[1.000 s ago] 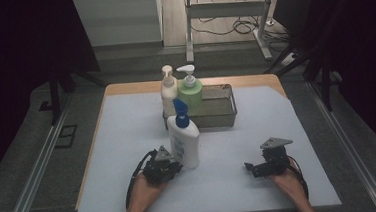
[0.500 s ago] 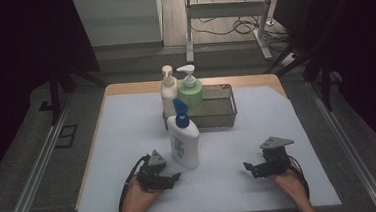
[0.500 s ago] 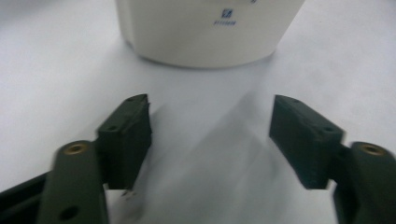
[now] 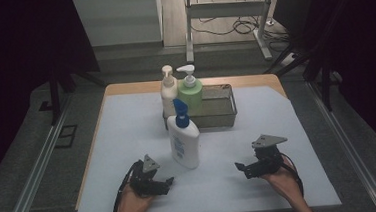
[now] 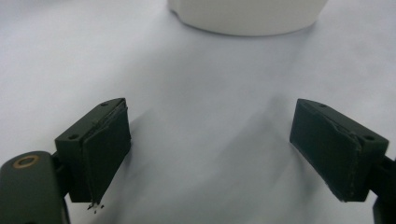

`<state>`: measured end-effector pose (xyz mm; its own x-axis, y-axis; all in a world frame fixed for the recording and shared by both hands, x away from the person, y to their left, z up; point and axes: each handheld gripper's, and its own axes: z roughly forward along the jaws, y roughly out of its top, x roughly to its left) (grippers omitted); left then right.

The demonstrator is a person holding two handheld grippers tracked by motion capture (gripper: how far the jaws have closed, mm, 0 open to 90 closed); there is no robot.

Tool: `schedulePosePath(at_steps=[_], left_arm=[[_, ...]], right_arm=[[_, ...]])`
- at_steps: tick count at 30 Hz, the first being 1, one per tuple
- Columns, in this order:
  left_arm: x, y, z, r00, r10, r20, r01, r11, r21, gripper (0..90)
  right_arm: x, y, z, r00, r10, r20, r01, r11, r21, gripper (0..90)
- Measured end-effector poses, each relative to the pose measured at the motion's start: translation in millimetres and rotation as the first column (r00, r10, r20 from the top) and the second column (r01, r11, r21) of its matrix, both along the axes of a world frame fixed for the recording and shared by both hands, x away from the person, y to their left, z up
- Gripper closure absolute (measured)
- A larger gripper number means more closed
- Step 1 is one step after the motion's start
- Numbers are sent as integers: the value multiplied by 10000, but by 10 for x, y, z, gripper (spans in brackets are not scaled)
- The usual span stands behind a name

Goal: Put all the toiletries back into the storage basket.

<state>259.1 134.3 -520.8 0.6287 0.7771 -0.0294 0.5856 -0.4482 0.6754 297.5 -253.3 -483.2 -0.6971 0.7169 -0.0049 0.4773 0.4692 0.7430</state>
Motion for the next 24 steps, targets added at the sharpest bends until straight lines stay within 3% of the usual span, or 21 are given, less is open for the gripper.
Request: schedulePosePath(at_steps=[24], left_arm=[[-4, 17, -27, 9998, 94, 163, -94, 9999, -37, 120]], right_arm=[[103, 683, 349, 9950, 995, 34, -995, 9937, 518, 0]])
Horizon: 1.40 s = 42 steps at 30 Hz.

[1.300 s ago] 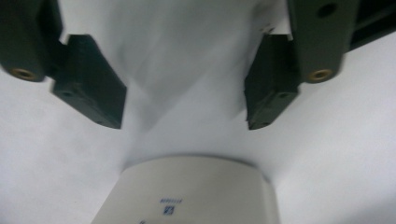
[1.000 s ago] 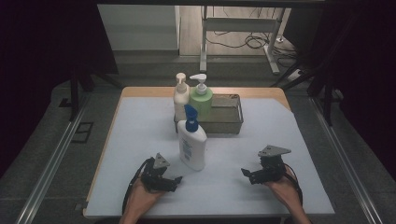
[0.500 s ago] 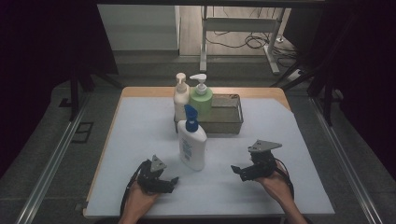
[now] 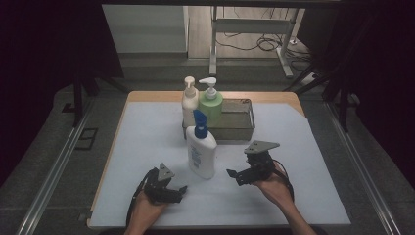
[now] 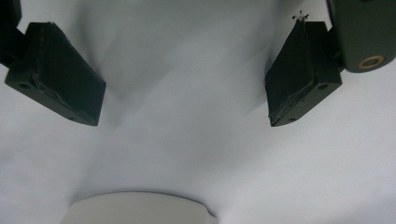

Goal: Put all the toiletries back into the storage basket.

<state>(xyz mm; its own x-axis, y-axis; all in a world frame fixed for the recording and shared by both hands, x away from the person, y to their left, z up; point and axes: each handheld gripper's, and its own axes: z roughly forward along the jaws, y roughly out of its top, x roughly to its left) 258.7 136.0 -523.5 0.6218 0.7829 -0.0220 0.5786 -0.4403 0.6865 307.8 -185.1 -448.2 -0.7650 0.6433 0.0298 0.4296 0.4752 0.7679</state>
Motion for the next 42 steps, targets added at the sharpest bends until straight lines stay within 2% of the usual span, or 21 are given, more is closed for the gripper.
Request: schedulePosePath(at_steps=[5, 11, 27, 42], left_arm=[[1, 2, 1, 10000, -11, -4, 11, 10000, 20, 121], [1, 1, 0, 10000, -5, -4, 5, 10000, 11, 120], [2, 2, 0, 10000, -3, -15, 3, 10000, 7, 121], [2, 2, 0, 10000, 1, -23, -1, 10000, 1, 121]], right_arm=[[-2, 158, 93, 9998, 122, 126, -123, 9999, 103, 0], [11, 312, 170, 9992, 269, 291, -269, 9996, 5, 3], [64, 692, 328, 9986, 335, 410, -337, 9994, 34, 27], [197, 991, 312, 9987, -3, 518, -5, 9999, 156, 126]])
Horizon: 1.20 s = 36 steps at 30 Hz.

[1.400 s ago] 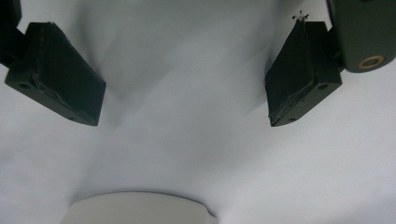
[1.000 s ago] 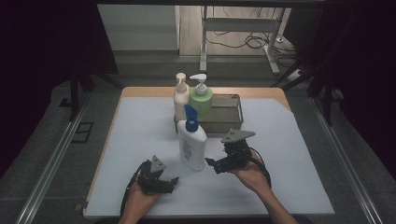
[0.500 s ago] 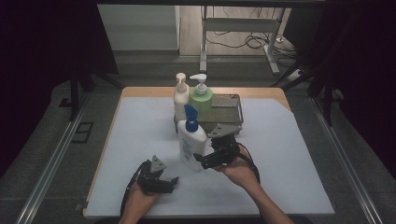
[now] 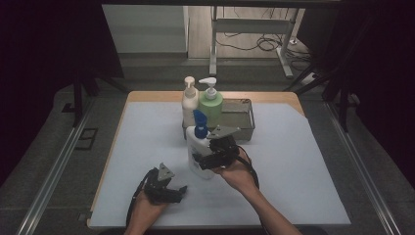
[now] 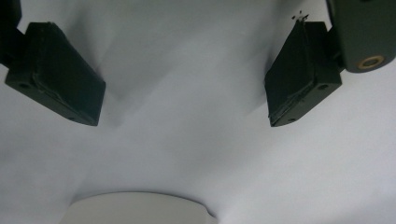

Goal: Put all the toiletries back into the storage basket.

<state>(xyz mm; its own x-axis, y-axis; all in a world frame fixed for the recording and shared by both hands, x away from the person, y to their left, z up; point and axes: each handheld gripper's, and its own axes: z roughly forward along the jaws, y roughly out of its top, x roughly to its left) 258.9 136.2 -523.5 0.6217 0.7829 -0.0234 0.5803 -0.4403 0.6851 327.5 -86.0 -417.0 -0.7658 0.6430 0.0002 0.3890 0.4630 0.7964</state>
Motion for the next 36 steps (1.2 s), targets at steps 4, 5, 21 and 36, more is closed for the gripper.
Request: schedulePosePath(at_steps=[4, 5, 21, 36], left_arm=[[0, 0, 0, 10000, 1, -2, -1, 10000, -2, 121], [0, 0, 0, 10000, 5, 0, -5, 10000, -6, 121], [0, 0, 1, 10000, -1, -4, 1, 10000, -2, 121], [-2, -3, -1, 10000, 50, -1, -50, 10000, -37, 121]], right_arm=[[17, 65, 7, 10000, -35, 86, 36, 10000, -87, 140], [21, 79, 10, 9999, -16, 105, 18, 9999, -120, 160], [-19, 101, 71, 9999, 74, 125, -74, 10000, -39, 390], [-30, -13, 240, 9973, 661, -326, -670, 9974, -279, 396]])
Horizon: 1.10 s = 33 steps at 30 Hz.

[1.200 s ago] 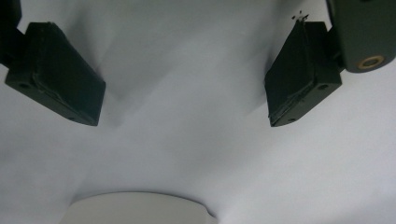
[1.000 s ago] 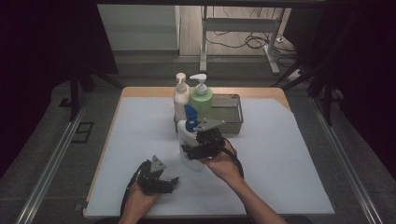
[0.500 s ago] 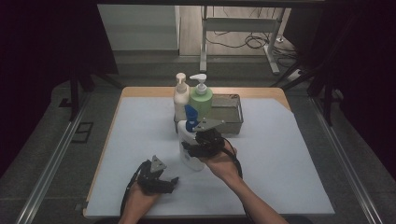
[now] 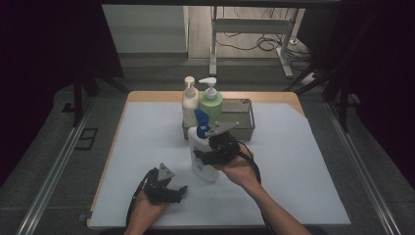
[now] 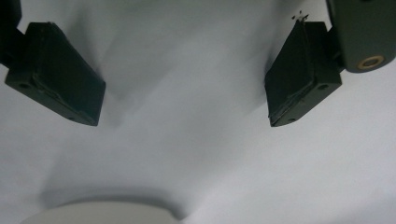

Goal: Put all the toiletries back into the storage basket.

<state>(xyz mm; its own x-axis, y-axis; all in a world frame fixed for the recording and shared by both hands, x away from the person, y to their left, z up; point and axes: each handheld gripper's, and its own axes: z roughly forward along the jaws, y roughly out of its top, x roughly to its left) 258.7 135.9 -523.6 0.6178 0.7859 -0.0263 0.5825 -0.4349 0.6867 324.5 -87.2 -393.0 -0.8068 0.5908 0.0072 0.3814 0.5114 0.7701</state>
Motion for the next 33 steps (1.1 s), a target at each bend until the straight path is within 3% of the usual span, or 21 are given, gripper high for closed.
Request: schedulePosePath(at_steps=[10, 33], left_arm=[[2, 2, 1, 10000, -41, -13, 41, 10000, 30, 121], [3, 4, 3, 10000, -61, -38, 61, 10000, 39, 121]], right_arm=[[66, -245, 121, 9994, -251, -220, 251, 9997, 36, 397], [240, -696, 511, 9938, -1113, -76, 1114, 9937, 136, 398]])
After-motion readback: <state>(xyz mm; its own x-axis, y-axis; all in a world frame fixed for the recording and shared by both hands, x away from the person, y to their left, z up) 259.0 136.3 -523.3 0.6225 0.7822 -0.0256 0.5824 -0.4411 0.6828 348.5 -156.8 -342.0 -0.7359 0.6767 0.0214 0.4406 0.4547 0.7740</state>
